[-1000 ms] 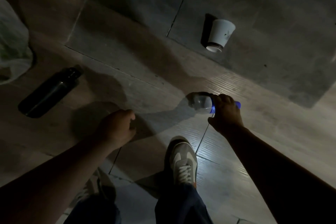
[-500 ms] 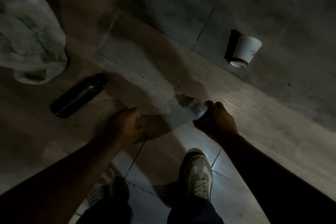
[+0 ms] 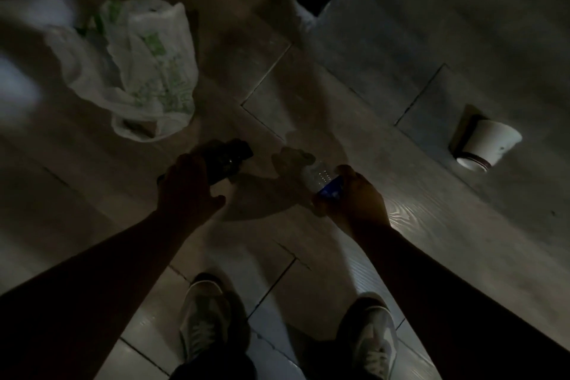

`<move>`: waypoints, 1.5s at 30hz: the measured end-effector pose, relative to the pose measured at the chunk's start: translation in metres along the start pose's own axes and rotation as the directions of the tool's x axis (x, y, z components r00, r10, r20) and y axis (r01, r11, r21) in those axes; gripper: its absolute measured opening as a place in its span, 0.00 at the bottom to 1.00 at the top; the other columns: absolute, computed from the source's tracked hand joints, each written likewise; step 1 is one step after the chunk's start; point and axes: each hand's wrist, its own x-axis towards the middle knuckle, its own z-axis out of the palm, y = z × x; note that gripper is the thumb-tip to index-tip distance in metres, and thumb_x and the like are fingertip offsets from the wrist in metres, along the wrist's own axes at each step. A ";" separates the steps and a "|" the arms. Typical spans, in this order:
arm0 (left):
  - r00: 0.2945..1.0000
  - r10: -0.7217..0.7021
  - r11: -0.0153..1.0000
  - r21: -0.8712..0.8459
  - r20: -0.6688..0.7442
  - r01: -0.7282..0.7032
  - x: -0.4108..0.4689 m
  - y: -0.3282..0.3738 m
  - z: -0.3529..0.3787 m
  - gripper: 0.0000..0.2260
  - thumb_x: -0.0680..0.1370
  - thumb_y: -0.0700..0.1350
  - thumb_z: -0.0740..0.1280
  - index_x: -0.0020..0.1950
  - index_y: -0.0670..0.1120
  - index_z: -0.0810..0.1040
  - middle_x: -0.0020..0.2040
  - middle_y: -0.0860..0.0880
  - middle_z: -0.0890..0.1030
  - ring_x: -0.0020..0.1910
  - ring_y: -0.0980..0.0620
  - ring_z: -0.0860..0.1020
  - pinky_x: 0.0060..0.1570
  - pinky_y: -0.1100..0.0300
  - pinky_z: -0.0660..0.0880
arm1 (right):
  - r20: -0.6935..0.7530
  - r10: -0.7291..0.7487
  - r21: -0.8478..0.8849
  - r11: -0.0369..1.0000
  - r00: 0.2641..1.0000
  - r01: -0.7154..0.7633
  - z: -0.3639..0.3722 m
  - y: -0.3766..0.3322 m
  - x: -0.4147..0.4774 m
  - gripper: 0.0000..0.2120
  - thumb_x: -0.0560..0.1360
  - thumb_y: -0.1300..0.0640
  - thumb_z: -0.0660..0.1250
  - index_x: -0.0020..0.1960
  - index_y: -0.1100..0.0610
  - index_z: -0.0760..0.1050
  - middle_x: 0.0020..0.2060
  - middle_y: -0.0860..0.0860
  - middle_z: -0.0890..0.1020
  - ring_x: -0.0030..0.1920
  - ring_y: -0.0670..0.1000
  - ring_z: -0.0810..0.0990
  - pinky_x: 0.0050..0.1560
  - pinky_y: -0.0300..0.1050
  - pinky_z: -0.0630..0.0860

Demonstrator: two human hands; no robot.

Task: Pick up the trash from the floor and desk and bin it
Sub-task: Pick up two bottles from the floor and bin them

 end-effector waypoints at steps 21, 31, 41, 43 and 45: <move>0.968 -0.210 0.955 -0.184 0.137 0.233 -0.046 0.006 -0.010 0.25 0.71 0.51 0.73 0.59 0.36 0.71 0.59 0.34 0.73 0.55 0.35 0.74 0.51 0.49 0.71 | 0.014 0.143 0.033 0.989 0.990 -0.144 -0.042 -0.027 -0.035 0.35 0.67 0.40 0.72 0.68 0.49 0.64 0.55 0.50 0.78 0.54 0.52 0.78 0.53 0.46 0.78; 0.972 -0.192 0.846 -0.479 0.136 0.234 -0.160 0.049 -0.146 0.27 0.72 0.54 0.72 0.61 0.36 0.72 0.58 0.35 0.75 0.56 0.36 0.75 0.54 0.49 0.74 | 0.017 0.224 0.303 0.928 0.975 -0.218 -0.163 -0.101 -0.157 0.27 0.68 0.46 0.73 0.62 0.51 0.67 0.47 0.51 0.80 0.47 0.51 0.81 0.44 0.43 0.78; 0.997 0.030 0.700 -0.711 -0.064 -0.067 -0.295 0.089 -0.348 0.10 0.67 0.46 0.76 0.44 0.50 0.77 0.38 0.52 0.80 0.35 0.61 0.80 0.24 0.73 0.70 | -0.175 0.162 0.568 0.822 0.971 -0.035 -0.339 -0.189 -0.290 0.30 0.70 0.48 0.73 0.67 0.54 0.66 0.46 0.53 0.81 0.44 0.51 0.82 0.46 0.49 0.82; 0.991 0.059 0.672 -0.729 -0.121 -0.129 -0.325 0.098 -0.389 0.11 0.66 0.46 0.76 0.40 0.55 0.75 0.37 0.54 0.79 0.32 0.64 0.78 0.23 0.74 0.69 | -0.228 0.135 0.585 0.811 0.964 0.025 -0.376 -0.209 -0.321 0.29 0.69 0.47 0.73 0.66 0.53 0.66 0.46 0.51 0.81 0.43 0.48 0.82 0.44 0.47 0.82; 0.984 0.094 0.618 -0.765 -0.153 -0.178 -0.355 0.106 -0.427 0.13 0.67 0.45 0.76 0.40 0.58 0.74 0.38 0.57 0.78 0.33 0.67 0.78 0.24 0.74 0.70 | -0.293 0.083 0.611 0.782 0.952 0.120 -0.413 -0.226 -0.355 0.25 0.68 0.48 0.74 0.61 0.50 0.69 0.43 0.49 0.82 0.40 0.45 0.83 0.41 0.43 0.81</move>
